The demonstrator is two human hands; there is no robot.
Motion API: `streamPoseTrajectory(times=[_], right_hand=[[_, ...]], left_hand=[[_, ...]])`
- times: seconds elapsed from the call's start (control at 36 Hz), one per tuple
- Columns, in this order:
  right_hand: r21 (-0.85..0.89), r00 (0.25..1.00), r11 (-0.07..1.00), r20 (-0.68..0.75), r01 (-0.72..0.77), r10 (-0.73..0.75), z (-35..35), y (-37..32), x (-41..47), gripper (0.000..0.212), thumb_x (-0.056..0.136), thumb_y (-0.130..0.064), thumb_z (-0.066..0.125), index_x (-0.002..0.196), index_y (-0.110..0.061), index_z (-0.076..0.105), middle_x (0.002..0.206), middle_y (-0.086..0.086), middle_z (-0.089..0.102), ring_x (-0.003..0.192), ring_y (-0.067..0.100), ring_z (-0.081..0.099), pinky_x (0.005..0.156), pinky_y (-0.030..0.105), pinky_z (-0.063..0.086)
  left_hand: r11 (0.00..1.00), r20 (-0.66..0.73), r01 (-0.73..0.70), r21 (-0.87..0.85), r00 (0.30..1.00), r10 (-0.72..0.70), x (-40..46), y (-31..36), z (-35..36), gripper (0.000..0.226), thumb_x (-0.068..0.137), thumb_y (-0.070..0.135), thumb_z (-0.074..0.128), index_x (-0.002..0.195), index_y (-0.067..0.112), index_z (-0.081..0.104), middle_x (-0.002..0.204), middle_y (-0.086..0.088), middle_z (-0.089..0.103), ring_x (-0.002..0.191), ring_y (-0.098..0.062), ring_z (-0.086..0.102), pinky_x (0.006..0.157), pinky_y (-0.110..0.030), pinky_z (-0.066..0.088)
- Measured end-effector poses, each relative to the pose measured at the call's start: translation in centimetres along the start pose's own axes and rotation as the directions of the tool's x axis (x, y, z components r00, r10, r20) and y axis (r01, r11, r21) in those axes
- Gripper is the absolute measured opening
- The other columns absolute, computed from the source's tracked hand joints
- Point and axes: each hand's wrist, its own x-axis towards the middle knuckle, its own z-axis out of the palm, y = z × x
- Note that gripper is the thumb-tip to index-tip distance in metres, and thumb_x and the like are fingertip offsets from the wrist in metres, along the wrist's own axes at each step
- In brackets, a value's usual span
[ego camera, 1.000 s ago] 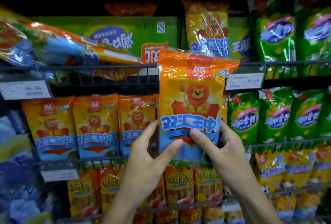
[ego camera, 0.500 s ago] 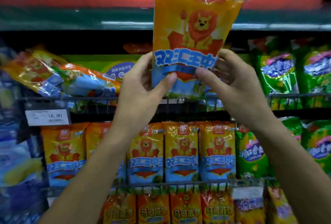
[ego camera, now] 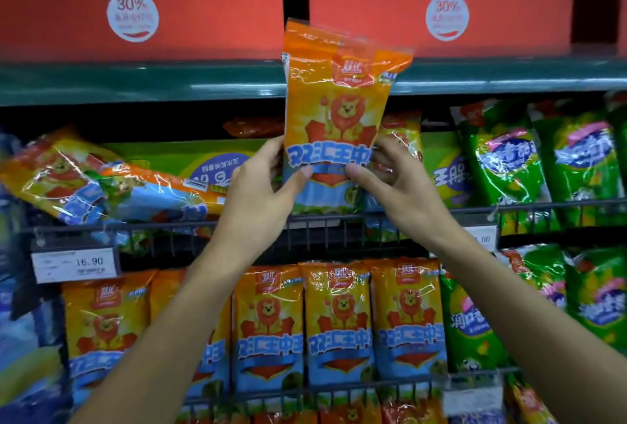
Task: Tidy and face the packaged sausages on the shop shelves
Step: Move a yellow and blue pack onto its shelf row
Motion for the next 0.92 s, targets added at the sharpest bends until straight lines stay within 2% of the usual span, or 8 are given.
streamPoseTrajectory(times=[0.14,0.33,0.39,0.44,0.56,0.64,0.81,0.92], right_hand=[[-0.062,0.994,0.995,0.072,-0.077,0.082,-0.7,0.3,-0.4,0.042,0.097,-0.036,0.063,0.130,-0.011,0.055,0.127,-0.005,0.069,0.111,0.002,0.069,0.102,0.039,0.054],[-0.088,0.999,0.996,0.037,-0.023,0.026,-0.7,0.2,-0.1,0.030,0.101,-0.023,0.062,0.130,-0.023,0.052,0.115,-0.018,0.070,0.101,-0.004,0.070,0.087,0.018,0.055],[-0.074,0.999,0.997,0.035,0.000,0.003,-0.5,0.4,-0.3,0.038,0.101,-0.021,0.063,0.133,-0.035,0.046,0.109,-0.030,0.068,0.099,-0.007,0.070,0.081,0.011,0.052],[-0.071,0.999,0.997,0.047,0.007,-0.004,-0.5,0.5,-0.4,0.046,0.101,-0.020,0.063,0.141,-0.029,0.043,0.115,-0.027,0.068,0.103,-0.006,0.069,0.083,0.011,0.052],[-0.146,0.996,0.989,0.094,0.008,0.006,-0.6,0.6,-0.2,0.061,0.100,-0.025,0.063,0.154,-0.026,0.033,0.124,-0.026,0.062,0.104,-0.012,0.065,0.090,0.011,0.052],[-0.222,0.998,0.975,0.048,-0.020,0.031,-0.2,0.7,-0.3,0.080,0.099,-0.033,0.064,0.163,-0.030,0.016,0.128,-0.021,0.048,0.101,-0.008,0.061,0.086,0.003,0.047],[-0.251,0.980,0.964,-0.153,0.085,-0.127,-0.3,1.0,-0.8,0.077,0.095,-0.026,0.070,0.160,-0.031,0.028,0.128,-0.015,0.056,0.097,-0.021,0.060,0.083,0.003,0.048],[-0.267,0.977,0.960,-0.168,0.082,-0.131,-0.3,1.1,-0.7,0.074,0.094,-0.026,0.071,0.158,-0.030,0.035,0.119,-0.026,0.057,0.090,-0.019,0.064,0.078,0.004,0.051]], left_hand=[[0.987,0.054,0.026,0.157,0.998,-0.035,0.2,-0.5,0.1,0.048,0.098,0.052,0.059,0.142,0.035,0.050,0.128,0.014,0.066,0.123,-0.016,0.061,0.098,-0.046,0.057],[0.994,0.151,0.041,0.097,0.987,-0.055,1.5,0.3,-0.4,0.027,0.101,0.034,0.062,0.124,0.036,0.048,0.115,0.019,0.062,0.115,-0.012,0.064,0.089,-0.045,0.061],[0.990,0.166,0.047,0.129,0.984,-0.068,1.5,0.1,-0.5,0.030,0.100,0.037,0.062,0.126,0.035,0.048,0.118,0.014,0.063,0.117,-0.016,0.063,0.090,-0.047,0.060],[0.983,0.196,0.041,0.181,0.978,-0.076,1.5,-0.1,-0.6,0.030,0.100,0.040,0.061,0.126,0.036,0.047,0.122,0.008,0.064,0.114,-0.018,0.064,0.089,-0.048,0.060],[0.946,0.309,0.037,0.321,0.940,-0.141,2.0,0.2,-1.1,0.032,0.102,0.038,0.059,0.130,0.028,0.045,0.115,0.007,0.068,0.087,-0.008,0.067,0.070,-0.035,0.058],[0.918,0.344,0.056,0.394,0.917,-0.204,1.9,-0.4,-1.3,0.030,0.101,0.039,0.060,0.123,0.024,0.048,0.104,0.003,0.071,0.074,-0.010,0.068,0.072,-0.041,0.058],[0.956,0.315,0.067,0.285,0.936,-0.159,1.7,-0.7,-1.1,0.022,0.103,0.049,0.051,0.121,0.035,0.053,0.112,0.009,0.070,0.102,-0.012,0.067,0.093,-0.046,0.055],[0.967,0.241,0.066,0.246,0.962,-0.127,1.5,-0.5,-0.7,0.026,0.103,0.048,0.052,0.126,0.034,0.051,0.109,0.007,0.072,0.097,-0.014,0.070,0.086,-0.050,0.058]])
